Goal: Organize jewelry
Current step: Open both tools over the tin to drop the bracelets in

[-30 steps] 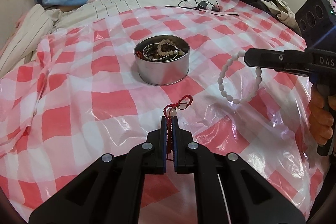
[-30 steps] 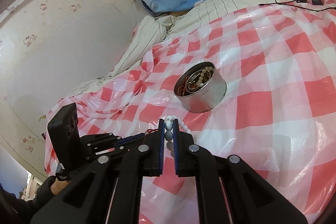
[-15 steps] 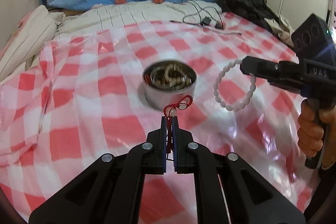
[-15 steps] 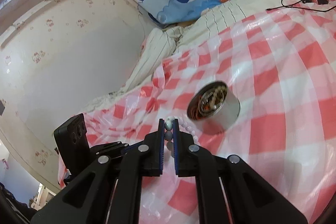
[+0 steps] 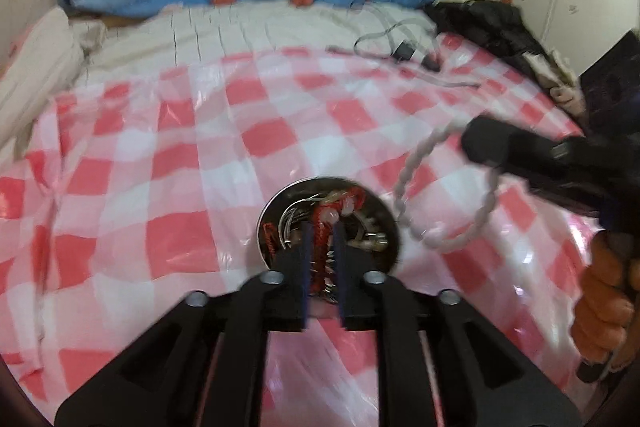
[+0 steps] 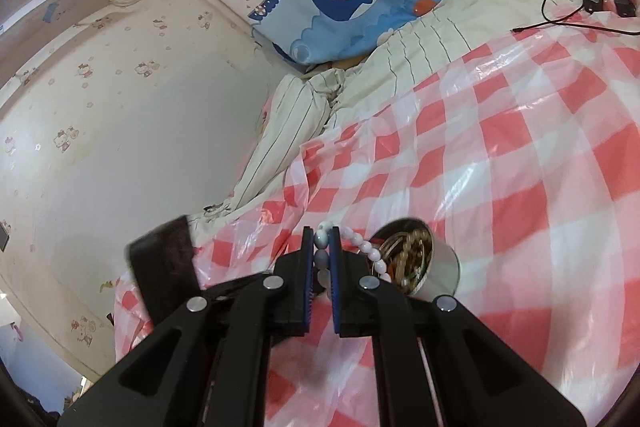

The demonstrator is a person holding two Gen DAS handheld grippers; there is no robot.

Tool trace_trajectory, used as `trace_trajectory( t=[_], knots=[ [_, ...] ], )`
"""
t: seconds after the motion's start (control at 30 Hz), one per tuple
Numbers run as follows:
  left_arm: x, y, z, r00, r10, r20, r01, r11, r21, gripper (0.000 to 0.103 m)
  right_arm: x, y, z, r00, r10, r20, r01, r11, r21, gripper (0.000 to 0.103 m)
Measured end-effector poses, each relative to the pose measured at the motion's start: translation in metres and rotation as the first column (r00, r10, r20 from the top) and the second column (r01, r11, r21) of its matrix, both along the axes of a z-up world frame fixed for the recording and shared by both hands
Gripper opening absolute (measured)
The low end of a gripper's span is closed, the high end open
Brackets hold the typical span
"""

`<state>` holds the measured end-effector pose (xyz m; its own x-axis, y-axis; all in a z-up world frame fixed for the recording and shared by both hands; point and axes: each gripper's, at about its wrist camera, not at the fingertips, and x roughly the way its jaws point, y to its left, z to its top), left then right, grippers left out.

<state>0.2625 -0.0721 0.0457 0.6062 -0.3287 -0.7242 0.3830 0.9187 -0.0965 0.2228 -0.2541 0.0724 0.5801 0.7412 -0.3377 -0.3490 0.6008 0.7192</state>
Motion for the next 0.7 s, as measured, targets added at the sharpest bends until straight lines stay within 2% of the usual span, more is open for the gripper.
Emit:
trace_trajectory(
  t=[0.07, 0.1, 0.13, 0.17, 0.3, 0.37, 0.43, 0.47, 0.53, 0.57, 0.6, 0.7],
  knots=[
    [0.010, 0.006, -0.009, 0.999, 0.030, -0.025, -0.030, 1.000, 0.010, 0.030, 0.010, 0.007, -0.002, 1.000, 0.005, -0.006, -0.005, 1.000, -0.005, 0.008],
    [0.011, 0.010, -0.009, 0.999, 0.027, -0.028, -0.028, 1.000, -0.010, 0.034, 0.013, 0.009, -0.003, 1.000, 0.010, -0.009, -0.010, 1.000, -0.006, 0.008],
    [0.009, 0.014, -0.008, 0.999, 0.034, -0.021, -0.034, 0.999, -0.008, 0.046, 0.016, 0.014, -0.004, 1.000, 0.015, -0.013, -0.016, 1.000, -0.007, 0.008],
    [0.004, 0.018, -0.004, 0.999, 0.044, 0.005, -0.044, 0.999, 0.002, 0.051, 0.019, 0.016, -0.006, 1.000, 0.019, -0.017, -0.019, 1.000, -0.006, 0.008],
    [-0.010, 0.045, 0.013, 0.996, 0.081, 0.048, -0.081, 0.997, -0.004, 0.055, 0.028, 0.024, -0.013, 0.998, 0.042, -0.044, -0.039, 0.998, 0.051, 0.008],
    [-0.019, 0.057, 0.019, 0.993, 0.102, 0.061, -0.103, 0.995, -0.002, 0.060, 0.035, 0.030, -0.019, 0.996, 0.004, -0.086, -0.008, 0.999, -0.053, 0.009],
    [-0.033, 0.066, 0.021, 0.992, 0.114, 0.060, -0.115, 0.993, 0.003, 0.064, 0.043, 0.034, -0.030, 0.987, -0.070, -0.142, 0.039, 0.978, -0.206, 0.017],
    [-0.038, 0.069, 0.020, 0.991, 0.120, 0.058, -0.121, 0.993, 0.007, 0.072, 0.042, 0.032, -0.035, 0.982, -0.105, -0.155, 0.063, 0.964, -0.257, 0.022],
    [-0.057, 0.076, 0.017, 0.987, 0.147, 0.056, -0.148, 0.989, 0.013, 0.084, 0.028, 0.024, -0.034, 0.980, -0.135, -0.145, 0.089, 0.955, -0.284, 0.024],
    [-0.064, 0.078, 0.014, 0.986, 0.158, 0.050, -0.159, 0.987, 0.009, 0.088, 0.017, 0.021, -0.033, 0.981, -0.139, -0.133, 0.094, 0.951, -0.296, 0.030],
    [-0.073, 0.080, 0.008, 0.985, 0.167, 0.029, -0.167, 0.986, 0.003, 0.089, 0.004, 0.018, -0.031, 0.982, -0.145, -0.121, 0.101, 0.944, -0.313, 0.036],
    [-0.096, 0.077, -0.009, 0.984, 0.179, -0.025, -0.179, 0.984, 0.013, 0.091, -0.041, 0.016, -0.034, 0.983, -0.155, -0.101, 0.104, 0.915, -0.390, 0.044]
  ],
)
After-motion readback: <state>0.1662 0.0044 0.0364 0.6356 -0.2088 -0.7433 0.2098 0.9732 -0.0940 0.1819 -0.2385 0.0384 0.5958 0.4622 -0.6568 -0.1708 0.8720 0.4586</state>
